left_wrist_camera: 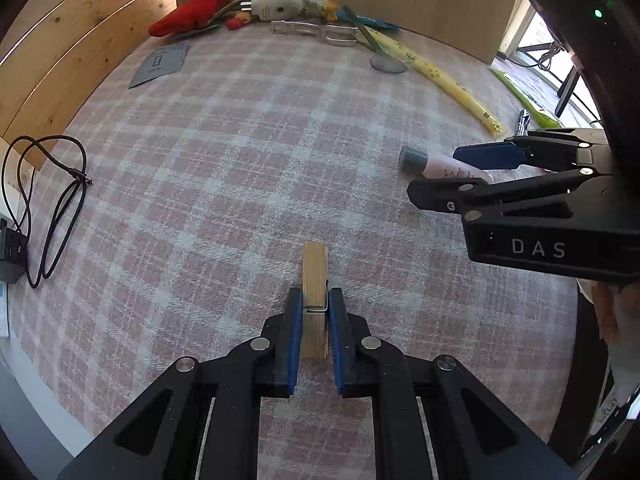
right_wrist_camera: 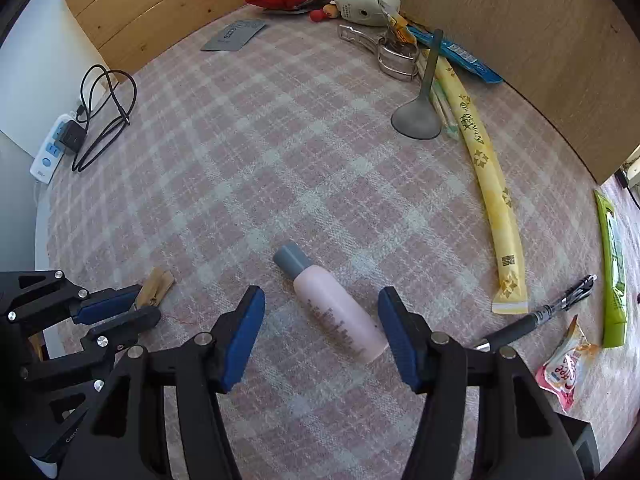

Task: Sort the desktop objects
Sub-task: 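Grasp the wooden clothespin with the left tool while the right tool grasps the pink bottle, then carry the clothespin with the left tool while the right tool carries the bottle, releasing both in the tray, then grasp the metal spoon with the left tool while the right tool grasps the yellow stick snack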

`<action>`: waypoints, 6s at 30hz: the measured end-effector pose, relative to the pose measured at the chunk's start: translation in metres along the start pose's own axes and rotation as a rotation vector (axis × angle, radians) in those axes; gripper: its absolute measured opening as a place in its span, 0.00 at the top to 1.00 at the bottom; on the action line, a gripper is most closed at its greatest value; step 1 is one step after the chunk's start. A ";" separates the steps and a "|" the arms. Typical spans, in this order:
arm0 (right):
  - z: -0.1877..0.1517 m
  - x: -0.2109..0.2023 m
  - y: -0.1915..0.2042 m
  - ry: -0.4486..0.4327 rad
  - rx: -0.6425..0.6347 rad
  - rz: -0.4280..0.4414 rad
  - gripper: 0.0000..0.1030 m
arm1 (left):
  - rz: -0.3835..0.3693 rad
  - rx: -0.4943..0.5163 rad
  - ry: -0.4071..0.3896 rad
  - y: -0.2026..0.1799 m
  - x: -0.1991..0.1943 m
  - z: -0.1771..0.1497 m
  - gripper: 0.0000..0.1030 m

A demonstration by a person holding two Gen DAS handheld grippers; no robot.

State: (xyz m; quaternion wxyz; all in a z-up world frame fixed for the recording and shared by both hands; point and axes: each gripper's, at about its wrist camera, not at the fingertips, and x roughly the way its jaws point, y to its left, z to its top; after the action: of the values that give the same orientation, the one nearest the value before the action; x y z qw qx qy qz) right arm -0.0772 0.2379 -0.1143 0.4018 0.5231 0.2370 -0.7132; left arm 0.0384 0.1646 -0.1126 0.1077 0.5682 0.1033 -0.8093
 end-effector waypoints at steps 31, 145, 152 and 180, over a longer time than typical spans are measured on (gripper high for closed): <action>-0.132 -0.133 -0.034 -0.304 0.511 -0.009 0.81 | -0.216 0.046 -0.047 -0.026 -0.059 0.004 0.89; 0.025 -0.061 -0.105 -0.157 0.619 -0.072 0.59 | -0.238 0.099 0.065 0.011 0.041 0.231 0.45; 0.055 -0.021 -0.111 -0.094 0.518 -0.053 0.60 | -0.236 0.069 0.098 -0.018 0.072 0.254 0.47; 0.025 0.000 -0.085 -0.077 0.573 -0.016 0.87 | -0.245 0.073 0.091 -0.010 0.062 0.183 0.93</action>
State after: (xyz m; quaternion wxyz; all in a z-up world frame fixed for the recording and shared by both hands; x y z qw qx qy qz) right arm -0.1608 0.2671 -0.1126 0.2407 0.5859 0.0144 -0.7737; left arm -0.1493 0.1174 -0.1096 -0.0175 0.5911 0.1472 -0.7929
